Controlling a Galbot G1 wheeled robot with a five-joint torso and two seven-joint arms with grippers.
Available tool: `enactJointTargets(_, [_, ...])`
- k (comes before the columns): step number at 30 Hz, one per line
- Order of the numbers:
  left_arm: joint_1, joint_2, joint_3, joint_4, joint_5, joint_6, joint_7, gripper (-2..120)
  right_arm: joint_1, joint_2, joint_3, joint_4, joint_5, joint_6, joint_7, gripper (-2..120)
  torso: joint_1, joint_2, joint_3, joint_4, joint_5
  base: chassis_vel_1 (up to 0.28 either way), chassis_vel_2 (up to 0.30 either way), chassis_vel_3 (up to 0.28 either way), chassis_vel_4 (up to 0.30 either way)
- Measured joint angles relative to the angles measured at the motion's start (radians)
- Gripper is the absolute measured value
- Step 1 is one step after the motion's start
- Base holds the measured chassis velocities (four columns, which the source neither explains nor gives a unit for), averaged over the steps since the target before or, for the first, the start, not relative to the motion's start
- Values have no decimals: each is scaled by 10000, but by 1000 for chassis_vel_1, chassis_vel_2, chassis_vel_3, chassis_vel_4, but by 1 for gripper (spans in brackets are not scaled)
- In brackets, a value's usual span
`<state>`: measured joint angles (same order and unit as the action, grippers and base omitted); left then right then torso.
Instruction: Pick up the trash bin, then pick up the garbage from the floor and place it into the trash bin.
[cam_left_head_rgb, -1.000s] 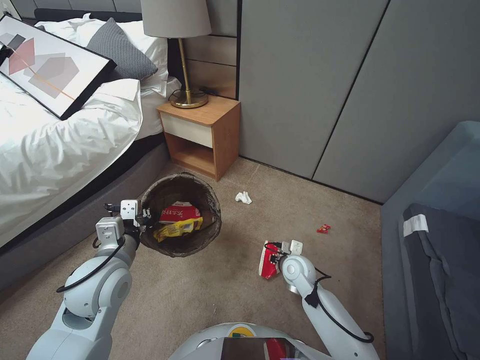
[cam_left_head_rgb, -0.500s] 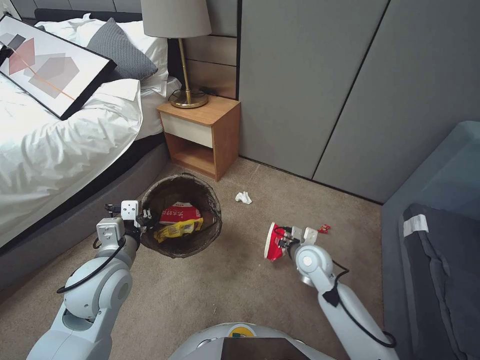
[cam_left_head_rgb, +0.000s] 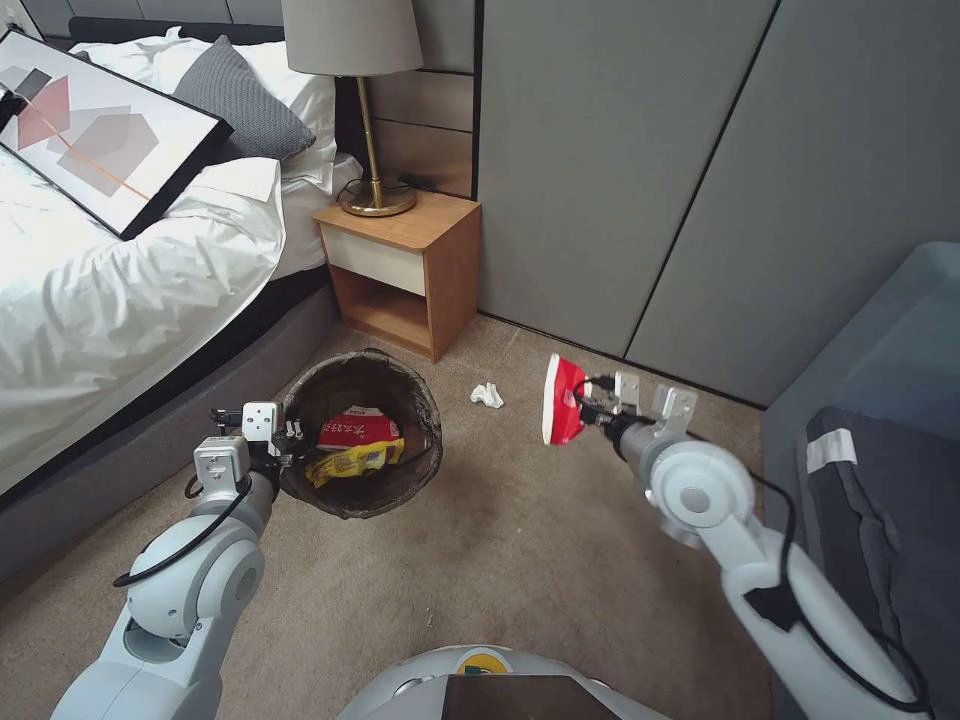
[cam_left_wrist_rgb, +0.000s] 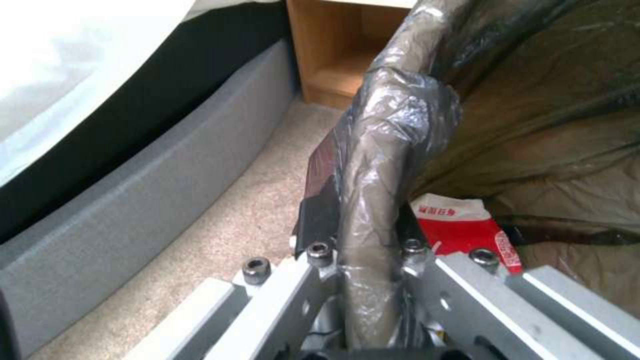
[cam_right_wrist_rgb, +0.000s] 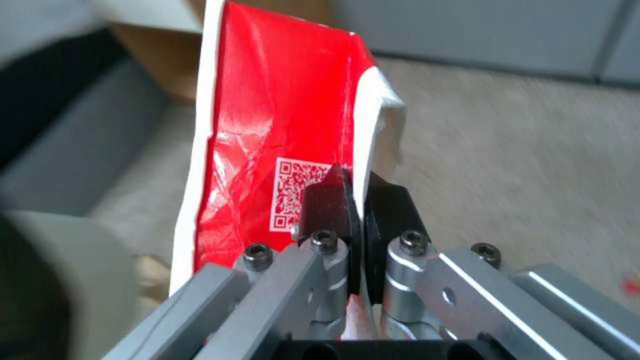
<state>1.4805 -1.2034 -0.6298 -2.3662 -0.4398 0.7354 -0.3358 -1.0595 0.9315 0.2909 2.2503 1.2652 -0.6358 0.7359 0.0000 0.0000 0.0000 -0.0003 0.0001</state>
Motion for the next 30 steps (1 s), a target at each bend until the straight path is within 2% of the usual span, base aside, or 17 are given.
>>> enactJointTargets(8, [14, -42, 73, 67, 77, 0, 3, 0, 1443, -808, -231, 1110, 1289, -24, -70, 0, 0, 0, 1, 3, -1, 0, 0, 0, 0])
enactJointTargets(12, [13, -56, 50, 142, 115, 0, 9, 0, 3008, -1124, -474, 1635, 2548, -117, 238, 0, 0, 0, 1, 3, 0, 0, 0, 0, 0])
enactJointTargets(13, [13, -56, 50, 142, 115, 0, 9, 0, 3008, -1124, -474, 1635, 2548, -117, 238, 0, 0, 0, 1, 3, 0, 0, 0, 0, 0])
enactJointTargets(16, [-6, -55, 21, 219, 119, 0, 12, 0, 4200, -1401, -560, 2022, 3807, -130, 351, 0, 0, 0, 1, 3, -1, 0, 0, 0, 0])
enactJointTargets(21, [-55, -50, 55, 323, 118, 0, 22, 0, 5445, -1603, -1020, 2073, 4926, -81, 280, 0, 0, 0, 0, 0, 0, 0, 0, 0, 0])
enactJointTargets(24, [-127, -50, 80, 412, 117, 0, 26, 0, 7007, -1475, -2102, 1652, 5551, 90, 177, 0, 0, 0, 0, 0, 0, 0, 0, 0, 0])
enactJointTargets(25, [-127, -50, 80, 412, 117, 0, 26, 0, 7007, -1475, -2102, 1652, 5551, 90, 177, 0, 0, 0, 0, 0, 0, 0, 0, 0, 0])
enactJointTargets(28, [-186, -52, 82, 521, 115, 0, 34, 0, 8677, -918, -3603, 1230, 6065, 267, 432, 0, 0, 0, 0, 4, -4, 0, 0, 0, 0])
enactJointTargets(29, [-186, -52, 82, 521, 115, 0, 34, 0, 8677, -918, -3603, 1230, 6065, 267, 432, 0, 0, 0, 0, 4, -4, 0, 0, 0, 0])
enactJointTargets(30, [-198, -51, 64, 557, 115, 0, 36, 0, 9134, -656, -4231, 1063, 6203, 321, 597, 0, 0, 0, 1, 5, -5, 0, 0, 0, 0])
